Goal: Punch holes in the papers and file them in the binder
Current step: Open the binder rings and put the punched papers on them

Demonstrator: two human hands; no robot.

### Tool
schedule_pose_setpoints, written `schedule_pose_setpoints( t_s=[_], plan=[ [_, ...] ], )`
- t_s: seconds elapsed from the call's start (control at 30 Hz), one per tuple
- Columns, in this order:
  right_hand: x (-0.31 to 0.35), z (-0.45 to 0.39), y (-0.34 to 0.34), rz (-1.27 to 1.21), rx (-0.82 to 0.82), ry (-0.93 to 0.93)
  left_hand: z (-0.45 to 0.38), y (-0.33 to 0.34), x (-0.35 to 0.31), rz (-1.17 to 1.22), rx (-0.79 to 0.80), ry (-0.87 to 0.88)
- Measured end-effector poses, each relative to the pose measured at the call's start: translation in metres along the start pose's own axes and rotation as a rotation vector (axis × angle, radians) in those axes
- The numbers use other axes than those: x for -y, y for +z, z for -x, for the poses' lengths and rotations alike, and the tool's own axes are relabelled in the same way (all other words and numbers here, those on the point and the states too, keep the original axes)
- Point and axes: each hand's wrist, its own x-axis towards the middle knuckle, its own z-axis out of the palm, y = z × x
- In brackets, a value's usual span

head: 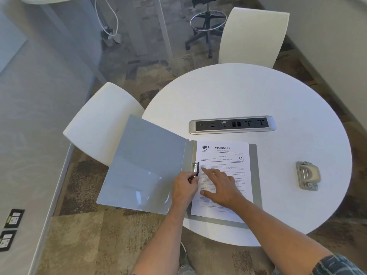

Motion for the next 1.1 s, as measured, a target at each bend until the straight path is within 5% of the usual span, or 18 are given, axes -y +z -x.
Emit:
schedule_pose_setpoints(
  t_s=[0.17,0.33,0.5,1.1],
  plan=[
    [0.010,-0.002,0.002,0.065,-0.009,-0.203,-0.001,-0.001,0.011,0.000,0.046,0.008],
    [0.016,-0.009,0.006,0.082,0.062,-0.163,0.003,-0.002,0.014,0.044,0.100,-0.012],
    [0.019,-0.011,0.000,0.175,0.104,-0.155,0.007,-0.003,0.026,0.014,-0.010,0.005],
    [0.014,-0.009,0.034,0.265,-0.184,-0.129,0.018,0.001,0.016,-0.219,-0.030,0.050]
  ],
)
